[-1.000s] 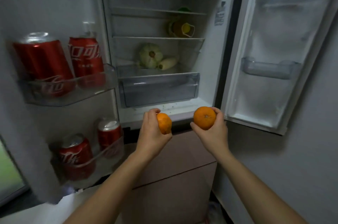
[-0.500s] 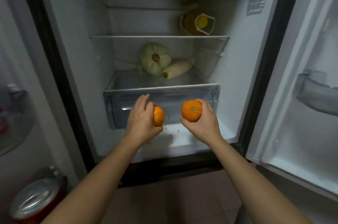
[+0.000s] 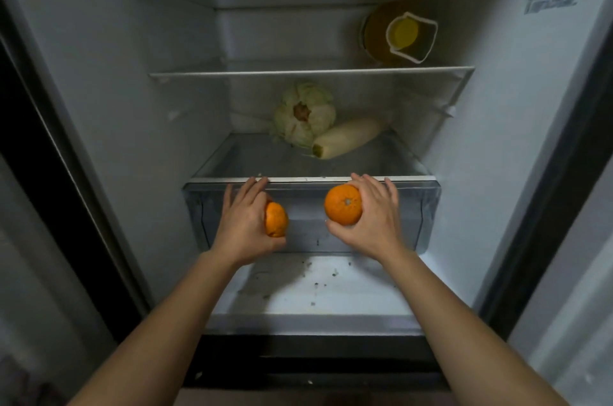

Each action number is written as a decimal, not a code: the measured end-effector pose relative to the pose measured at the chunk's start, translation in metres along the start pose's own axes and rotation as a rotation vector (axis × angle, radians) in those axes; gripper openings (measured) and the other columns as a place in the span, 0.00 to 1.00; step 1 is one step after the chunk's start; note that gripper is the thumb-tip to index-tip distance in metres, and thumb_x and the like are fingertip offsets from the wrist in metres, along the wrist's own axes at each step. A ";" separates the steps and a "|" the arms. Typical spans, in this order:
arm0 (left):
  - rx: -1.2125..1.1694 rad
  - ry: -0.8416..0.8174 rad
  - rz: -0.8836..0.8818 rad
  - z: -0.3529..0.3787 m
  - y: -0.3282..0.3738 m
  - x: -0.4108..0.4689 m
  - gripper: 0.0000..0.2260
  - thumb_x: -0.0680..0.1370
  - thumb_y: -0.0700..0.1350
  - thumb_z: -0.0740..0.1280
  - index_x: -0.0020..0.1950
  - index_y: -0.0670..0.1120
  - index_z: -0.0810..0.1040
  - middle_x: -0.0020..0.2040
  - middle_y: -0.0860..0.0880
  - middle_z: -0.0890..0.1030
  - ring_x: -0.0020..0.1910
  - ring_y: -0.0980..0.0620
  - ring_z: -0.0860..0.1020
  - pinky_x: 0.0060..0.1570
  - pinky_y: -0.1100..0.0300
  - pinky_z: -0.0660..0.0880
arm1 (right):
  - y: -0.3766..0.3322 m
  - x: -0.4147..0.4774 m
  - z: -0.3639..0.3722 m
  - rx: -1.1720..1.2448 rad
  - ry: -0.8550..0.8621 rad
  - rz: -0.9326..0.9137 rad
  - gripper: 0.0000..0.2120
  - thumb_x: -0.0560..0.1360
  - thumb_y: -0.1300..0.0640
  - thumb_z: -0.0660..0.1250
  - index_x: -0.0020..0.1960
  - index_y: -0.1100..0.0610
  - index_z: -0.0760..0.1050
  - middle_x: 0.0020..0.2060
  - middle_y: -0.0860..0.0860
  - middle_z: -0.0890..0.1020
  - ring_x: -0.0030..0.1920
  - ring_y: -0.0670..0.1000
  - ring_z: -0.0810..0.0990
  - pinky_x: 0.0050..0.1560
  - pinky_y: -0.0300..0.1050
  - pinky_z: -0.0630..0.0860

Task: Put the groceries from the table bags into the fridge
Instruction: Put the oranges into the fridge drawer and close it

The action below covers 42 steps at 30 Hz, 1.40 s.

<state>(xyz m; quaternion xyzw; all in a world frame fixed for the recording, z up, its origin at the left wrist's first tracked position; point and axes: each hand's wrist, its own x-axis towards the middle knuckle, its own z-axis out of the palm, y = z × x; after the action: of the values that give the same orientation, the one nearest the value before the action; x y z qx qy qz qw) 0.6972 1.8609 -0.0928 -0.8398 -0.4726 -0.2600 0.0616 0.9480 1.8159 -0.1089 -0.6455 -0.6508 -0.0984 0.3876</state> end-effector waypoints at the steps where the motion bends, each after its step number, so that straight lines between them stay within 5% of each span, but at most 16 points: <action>1: -0.016 0.012 -0.003 0.000 0.001 -0.001 0.32 0.63 0.62 0.74 0.62 0.48 0.74 0.79 0.48 0.62 0.79 0.47 0.54 0.77 0.40 0.44 | -0.001 -0.001 -0.001 0.005 0.010 0.014 0.43 0.62 0.29 0.69 0.71 0.51 0.69 0.69 0.50 0.75 0.72 0.51 0.70 0.78 0.53 0.53; 15: -0.076 0.077 0.045 -0.032 0.011 -0.050 0.31 0.63 0.60 0.75 0.60 0.47 0.75 0.77 0.47 0.65 0.78 0.48 0.57 0.76 0.43 0.42 | -0.046 -0.048 -0.053 0.027 0.034 0.036 0.39 0.64 0.39 0.78 0.70 0.53 0.70 0.68 0.52 0.74 0.71 0.52 0.67 0.77 0.45 0.47; 21: -0.063 0.128 0.072 -0.044 0.016 -0.079 0.31 0.63 0.62 0.75 0.60 0.48 0.75 0.75 0.47 0.69 0.77 0.47 0.62 0.76 0.42 0.48 | -0.061 -0.075 -0.069 0.052 0.032 0.085 0.41 0.60 0.32 0.69 0.69 0.52 0.72 0.66 0.52 0.76 0.69 0.51 0.68 0.78 0.51 0.53; 31: -0.091 0.175 0.059 -0.055 0.021 -0.096 0.34 0.60 0.67 0.67 0.60 0.49 0.76 0.70 0.49 0.75 0.72 0.48 0.69 0.72 0.45 0.56 | -0.077 -0.095 -0.083 0.028 0.018 0.109 0.41 0.60 0.33 0.70 0.68 0.52 0.72 0.66 0.51 0.76 0.69 0.52 0.69 0.77 0.50 0.54; 37: -0.448 0.233 -0.133 -0.089 0.024 -0.065 0.30 0.62 0.67 0.72 0.57 0.51 0.74 0.53 0.50 0.74 0.54 0.48 0.75 0.56 0.50 0.73 | -0.084 -0.064 -0.099 0.131 0.009 0.181 0.36 0.60 0.33 0.76 0.62 0.49 0.74 0.54 0.46 0.73 0.55 0.52 0.76 0.60 0.49 0.73; 42: -0.462 0.064 -0.273 -0.113 0.026 -0.005 0.27 0.65 0.61 0.78 0.56 0.50 0.75 0.54 0.48 0.74 0.50 0.48 0.75 0.49 0.54 0.74 | -0.097 0.000 -0.111 0.107 -0.184 0.290 0.31 0.62 0.38 0.79 0.59 0.51 0.76 0.54 0.52 0.75 0.52 0.51 0.74 0.52 0.43 0.70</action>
<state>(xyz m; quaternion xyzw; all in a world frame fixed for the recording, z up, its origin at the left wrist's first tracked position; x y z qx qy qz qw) 0.6737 1.8032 0.0052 -0.7516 -0.5072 -0.3933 -0.1524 0.9008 1.7321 0.0028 -0.7171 -0.5879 0.0528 0.3706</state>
